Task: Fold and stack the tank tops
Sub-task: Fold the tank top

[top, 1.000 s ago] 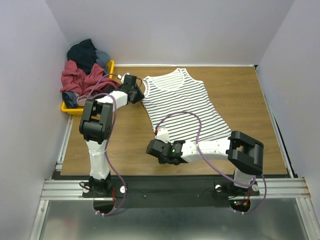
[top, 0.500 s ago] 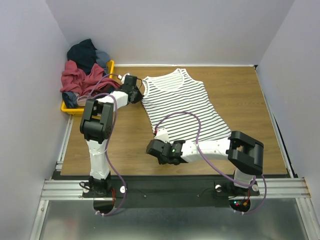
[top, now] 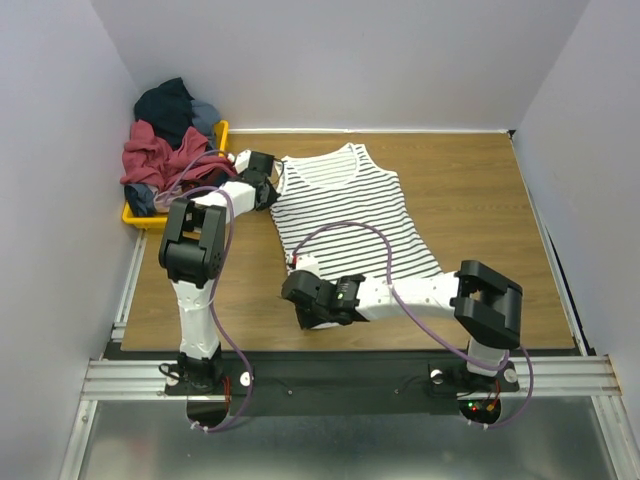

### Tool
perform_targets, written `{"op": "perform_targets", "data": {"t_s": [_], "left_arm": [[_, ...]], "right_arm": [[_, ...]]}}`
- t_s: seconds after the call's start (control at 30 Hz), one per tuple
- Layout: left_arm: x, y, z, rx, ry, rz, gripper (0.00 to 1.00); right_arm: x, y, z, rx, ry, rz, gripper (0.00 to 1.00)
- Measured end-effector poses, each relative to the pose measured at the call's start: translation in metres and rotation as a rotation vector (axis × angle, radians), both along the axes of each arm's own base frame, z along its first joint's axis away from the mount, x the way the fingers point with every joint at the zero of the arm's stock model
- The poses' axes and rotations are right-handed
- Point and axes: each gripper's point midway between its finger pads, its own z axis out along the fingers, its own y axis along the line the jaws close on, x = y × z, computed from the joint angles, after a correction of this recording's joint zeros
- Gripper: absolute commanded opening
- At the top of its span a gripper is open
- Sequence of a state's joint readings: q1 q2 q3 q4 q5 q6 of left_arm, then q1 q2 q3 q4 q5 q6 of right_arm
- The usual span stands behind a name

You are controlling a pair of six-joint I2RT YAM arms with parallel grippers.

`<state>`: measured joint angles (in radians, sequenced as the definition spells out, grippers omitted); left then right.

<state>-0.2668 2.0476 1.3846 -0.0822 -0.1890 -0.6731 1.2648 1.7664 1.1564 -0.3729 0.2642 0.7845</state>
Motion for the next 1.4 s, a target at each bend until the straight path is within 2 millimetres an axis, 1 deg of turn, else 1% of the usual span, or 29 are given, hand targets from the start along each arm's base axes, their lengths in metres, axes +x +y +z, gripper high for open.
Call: {"op": "perform_targets", "data": {"t_s": [0.1, 0.2, 0.3, 0.33, 0.43, 0.53, 0.6, 0.7, 0.77, 0.87, 0.93, 1.1, 1.2, 1.27, 1.4], "left_arm": [[-0.003, 0.007, 0.003, 0.025, 0.006, 0.027, 0.00], [-0.004, 0.011, 0.012, 0.034, -0.003, 0.041, 0.00], [-0.001, 0.010, 0.025, 0.033, -0.021, 0.045, 0.00], [0.003, 0.008, 0.032, 0.030, -0.034, 0.043, 0.00], [0.011, -0.001, 0.047, 0.021, -0.064, 0.033, 0.00], [0.018, -0.011, 0.063, 0.018, -0.094, 0.023, 0.00], [0.023, -0.023, 0.079, 0.013, -0.124, 0.008, 0.00], [0.034, -0.048, 0.101, 0.001, -0.173, -0.022, 0.00], [0.037, -0.061, 0.107, -0.001, -0.185, -0.038, 0.00], [0.040, -0.083, 0.107, 0.000, -0.186, -0.069, 0.00], [0.042, -0.098, 0.099, 0.003, -0.176, -0.091, 0.00], [0.044, -0.119, 0.075, 0.016, -0.138, -0.121, 0.00], [0.044, -0.133, 0.064, 0.022, -0.119, -0.143, 0.00], [0.043, -0.140, 0.059, 0.025, -0.112, -0.153, 0.00], [0.043, -0.151, 0.057, 0.023, -0.114, -0.169, 0.00]], "right_arm": [[-0.004, 0.010, -0.001, 0.026, 0.026, 0.025, 0.03], [-0.006, 0.014, 0.000, 0.040, 0.033, 0.033, 0.03], [-0.003, 0.016, 0.004, 0.055, 0.028, 0.029, 0.03], [0.000, 0.015, 0.007, 0.063, 0.025, 0.021, 0.03], [0.007, 0.010, 0.018, 0.087, 0.014, 0.000, 0.03], [0.016, -0.004, 0.033, 0.122, -0.001, -0.035, 0.03], [0.021, -0.010, 0.040, 0.139, -0.010, -0.056, 0.03], [0.025, -0.021, 0.047, 0.162, -0.021, -0.087, 0.03], [0.026, -0.029, 0.046, 0.162, -0.023, -0.106, 0.03], [0.029, -0.048, 0.037, 0.146, -0.017, -0.143, 0.03], [0.031, -0.060, 0.031, 0.133, -0.012, -0.172, 0.03], [0.034, -0.089, 0.021, 0.119, -0.011, -0.238, 0.03], [0.034, -0.101, 0.016, 0.112, -0.010, -0.266, 0.03], [0.034, -0.107, 0.011, 0.106, -0.007, -0.286, 0.03], [0.033, -0.119, 0.000, 0.081, -0.001, -0.315, 0.03]]}}
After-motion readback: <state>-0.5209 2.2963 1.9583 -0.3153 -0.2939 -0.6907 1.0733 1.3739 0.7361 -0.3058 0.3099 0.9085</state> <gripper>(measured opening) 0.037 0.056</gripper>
